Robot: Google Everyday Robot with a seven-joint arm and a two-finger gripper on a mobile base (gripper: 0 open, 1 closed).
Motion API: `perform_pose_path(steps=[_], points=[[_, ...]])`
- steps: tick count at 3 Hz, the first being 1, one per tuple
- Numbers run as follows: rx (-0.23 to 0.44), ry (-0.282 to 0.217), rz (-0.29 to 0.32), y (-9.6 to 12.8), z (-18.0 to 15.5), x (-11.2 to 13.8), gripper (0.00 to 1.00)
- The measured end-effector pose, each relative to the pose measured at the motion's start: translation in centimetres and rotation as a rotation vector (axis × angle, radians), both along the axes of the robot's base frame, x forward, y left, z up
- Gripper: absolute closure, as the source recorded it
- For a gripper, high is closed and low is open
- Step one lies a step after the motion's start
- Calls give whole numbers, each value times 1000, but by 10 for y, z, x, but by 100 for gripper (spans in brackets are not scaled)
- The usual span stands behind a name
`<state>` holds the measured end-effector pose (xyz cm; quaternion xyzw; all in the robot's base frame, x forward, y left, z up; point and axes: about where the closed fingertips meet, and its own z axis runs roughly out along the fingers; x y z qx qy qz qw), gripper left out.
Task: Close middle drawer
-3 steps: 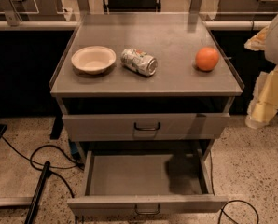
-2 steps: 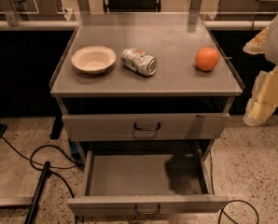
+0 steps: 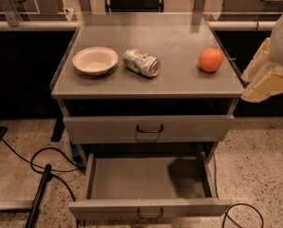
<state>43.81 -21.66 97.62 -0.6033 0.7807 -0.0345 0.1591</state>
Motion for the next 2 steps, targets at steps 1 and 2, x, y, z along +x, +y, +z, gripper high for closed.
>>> perform_pose_path(steps=[1,2], points=[[0,0,0,0,0,0,82],[0,0,0,0,0,0,100]])
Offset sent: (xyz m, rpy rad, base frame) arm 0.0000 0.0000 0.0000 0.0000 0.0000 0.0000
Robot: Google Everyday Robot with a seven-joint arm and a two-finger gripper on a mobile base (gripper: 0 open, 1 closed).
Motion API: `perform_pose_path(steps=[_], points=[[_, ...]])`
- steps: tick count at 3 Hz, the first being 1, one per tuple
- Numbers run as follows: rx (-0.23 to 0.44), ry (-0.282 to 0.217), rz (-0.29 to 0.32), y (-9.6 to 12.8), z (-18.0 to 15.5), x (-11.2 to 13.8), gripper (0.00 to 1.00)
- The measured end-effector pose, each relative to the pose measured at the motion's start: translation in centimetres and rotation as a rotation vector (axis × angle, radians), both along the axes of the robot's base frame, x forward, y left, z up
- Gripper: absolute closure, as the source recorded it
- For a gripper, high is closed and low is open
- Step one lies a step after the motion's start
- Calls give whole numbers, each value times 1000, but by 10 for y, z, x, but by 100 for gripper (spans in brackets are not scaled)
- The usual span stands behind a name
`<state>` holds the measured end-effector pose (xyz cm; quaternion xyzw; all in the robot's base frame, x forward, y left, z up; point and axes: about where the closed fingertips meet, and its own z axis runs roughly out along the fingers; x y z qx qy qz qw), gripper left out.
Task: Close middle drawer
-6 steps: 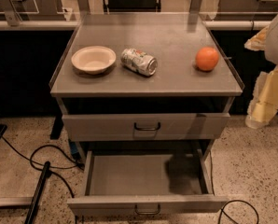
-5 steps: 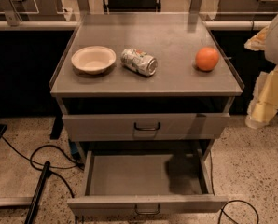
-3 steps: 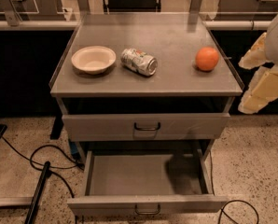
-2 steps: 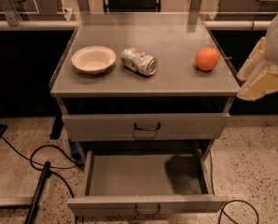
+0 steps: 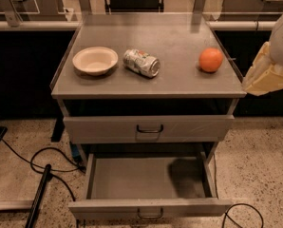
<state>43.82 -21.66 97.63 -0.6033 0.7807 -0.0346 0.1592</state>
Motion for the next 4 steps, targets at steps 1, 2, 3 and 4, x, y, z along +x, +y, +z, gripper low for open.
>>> perform_pose_path(steps=[1,2,3,4], points=[[0,0,0,0,0,0,100],[-14,-17,-1,0,5,2,100],[-98,-93,-39,-16,18,11,100],[-205,-123,-128,-58,-2,23,100]])
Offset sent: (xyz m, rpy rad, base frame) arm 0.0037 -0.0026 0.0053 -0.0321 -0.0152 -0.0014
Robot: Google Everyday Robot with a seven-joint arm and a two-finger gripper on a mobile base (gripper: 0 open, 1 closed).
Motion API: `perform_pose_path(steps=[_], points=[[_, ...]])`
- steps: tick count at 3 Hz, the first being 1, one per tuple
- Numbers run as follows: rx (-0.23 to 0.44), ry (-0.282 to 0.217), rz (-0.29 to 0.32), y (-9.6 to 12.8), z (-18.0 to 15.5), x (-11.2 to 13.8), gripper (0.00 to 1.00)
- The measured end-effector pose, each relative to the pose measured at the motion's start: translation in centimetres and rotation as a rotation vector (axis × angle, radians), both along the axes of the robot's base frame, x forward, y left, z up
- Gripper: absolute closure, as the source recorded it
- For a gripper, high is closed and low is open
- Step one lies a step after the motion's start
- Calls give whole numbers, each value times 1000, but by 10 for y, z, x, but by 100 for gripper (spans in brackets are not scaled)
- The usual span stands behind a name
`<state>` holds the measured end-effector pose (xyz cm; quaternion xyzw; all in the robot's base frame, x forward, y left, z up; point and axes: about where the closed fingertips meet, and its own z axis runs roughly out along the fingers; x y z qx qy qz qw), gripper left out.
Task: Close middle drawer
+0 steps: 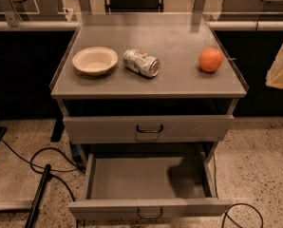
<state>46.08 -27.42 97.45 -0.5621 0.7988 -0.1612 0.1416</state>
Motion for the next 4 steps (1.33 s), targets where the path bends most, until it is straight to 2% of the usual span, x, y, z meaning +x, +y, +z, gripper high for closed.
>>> perform_pose_path(steps=[1,2,4], points=[[-29,46,-81,-39,-50,12,100],[-17,131,-130,-63,-110,26,100],[-1,142,-131,-65,-115,26,100]])
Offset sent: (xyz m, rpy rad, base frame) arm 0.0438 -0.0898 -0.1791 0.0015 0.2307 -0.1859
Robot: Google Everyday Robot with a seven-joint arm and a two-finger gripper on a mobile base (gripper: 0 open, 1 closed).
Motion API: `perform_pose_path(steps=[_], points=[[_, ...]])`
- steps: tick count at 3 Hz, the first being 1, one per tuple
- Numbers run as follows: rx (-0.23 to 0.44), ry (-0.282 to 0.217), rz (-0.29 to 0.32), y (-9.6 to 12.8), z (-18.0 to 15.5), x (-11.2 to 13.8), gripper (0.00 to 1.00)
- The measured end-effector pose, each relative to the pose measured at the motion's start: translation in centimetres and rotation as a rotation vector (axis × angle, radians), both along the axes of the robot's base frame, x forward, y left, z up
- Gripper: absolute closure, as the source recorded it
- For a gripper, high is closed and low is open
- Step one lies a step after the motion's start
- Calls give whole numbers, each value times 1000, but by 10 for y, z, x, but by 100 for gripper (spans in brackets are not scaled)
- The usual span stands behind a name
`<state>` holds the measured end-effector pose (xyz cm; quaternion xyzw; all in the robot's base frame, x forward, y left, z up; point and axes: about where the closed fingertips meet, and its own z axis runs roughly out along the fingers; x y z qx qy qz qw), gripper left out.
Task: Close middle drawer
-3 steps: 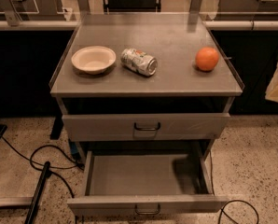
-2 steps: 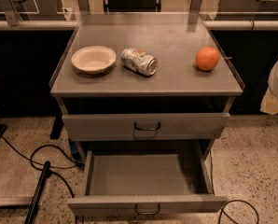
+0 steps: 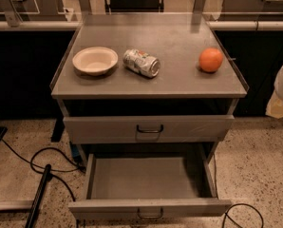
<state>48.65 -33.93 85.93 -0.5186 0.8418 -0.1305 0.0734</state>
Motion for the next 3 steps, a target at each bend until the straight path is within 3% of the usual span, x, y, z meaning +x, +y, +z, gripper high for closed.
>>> perform_pose_path(steps=[1,3], points=[[53,76,-12,17,-37,-25,100],[148,295,1,59,-141,-79,100]])
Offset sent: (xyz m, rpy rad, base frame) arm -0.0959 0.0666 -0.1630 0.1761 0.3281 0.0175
